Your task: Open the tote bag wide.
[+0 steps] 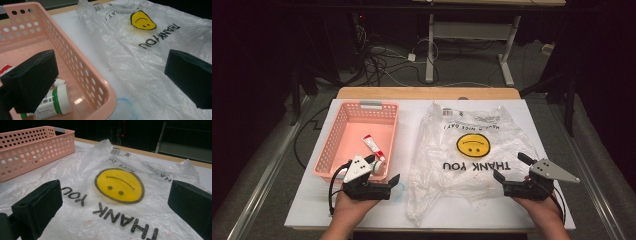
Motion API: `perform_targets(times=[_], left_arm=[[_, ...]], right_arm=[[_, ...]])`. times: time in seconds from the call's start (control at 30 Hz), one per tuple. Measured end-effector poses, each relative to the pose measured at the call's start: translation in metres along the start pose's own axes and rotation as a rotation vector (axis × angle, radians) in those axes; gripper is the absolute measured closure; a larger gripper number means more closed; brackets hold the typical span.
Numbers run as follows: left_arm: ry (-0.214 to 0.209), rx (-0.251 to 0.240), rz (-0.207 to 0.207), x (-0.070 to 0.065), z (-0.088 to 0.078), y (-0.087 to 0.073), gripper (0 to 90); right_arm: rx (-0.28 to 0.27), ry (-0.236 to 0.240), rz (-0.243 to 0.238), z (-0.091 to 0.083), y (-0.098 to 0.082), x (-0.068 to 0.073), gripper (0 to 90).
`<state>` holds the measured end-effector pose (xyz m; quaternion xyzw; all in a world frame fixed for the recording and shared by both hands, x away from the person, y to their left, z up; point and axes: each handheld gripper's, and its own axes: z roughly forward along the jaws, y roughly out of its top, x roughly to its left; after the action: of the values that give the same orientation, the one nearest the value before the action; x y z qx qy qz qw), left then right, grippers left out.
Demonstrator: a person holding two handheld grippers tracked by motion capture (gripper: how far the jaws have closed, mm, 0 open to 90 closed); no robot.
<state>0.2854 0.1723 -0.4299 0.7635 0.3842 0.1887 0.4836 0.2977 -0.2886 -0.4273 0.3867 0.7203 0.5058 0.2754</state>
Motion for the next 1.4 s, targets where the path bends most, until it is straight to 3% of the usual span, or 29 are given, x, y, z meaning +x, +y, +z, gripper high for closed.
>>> perform_targets(times=[0.4, 0.6, 0.97, 1.03, 1.4], left_arm=[[-0.004, 0.009, -0.021, 0.002, 0.0, 0.0, 0.0], [0.018, 0.008, -0.001, 0.001, 0.001, 0.001, 0.0], [0.031, 0.013, 0.02, 0.004, -0.001, 0.002, 0.0], [0.033, 0.014, 0.03, 0.004, -0.002, 0.002, 0.0], [0.015, 0.008, 0.001, 0.005, -0.002, 0.002, 0.0]], right_arm=[[0.005, -0.027, 0.015, -0.009, 0.003, -0.01, 0.0], [0.02, -0.05, 0.03, -0.014, 0.001, -0.018, 0.0], [0.069, -0.141, 0.057, -0.029, -0.007, -0.046, 0.0], [0.078, -0.156, 0.085, -0.036, -0.011, -0.056, 0.0], [0.145, -0.229, 0.135, -0.064, -0.034, -0.078, 2.1]])
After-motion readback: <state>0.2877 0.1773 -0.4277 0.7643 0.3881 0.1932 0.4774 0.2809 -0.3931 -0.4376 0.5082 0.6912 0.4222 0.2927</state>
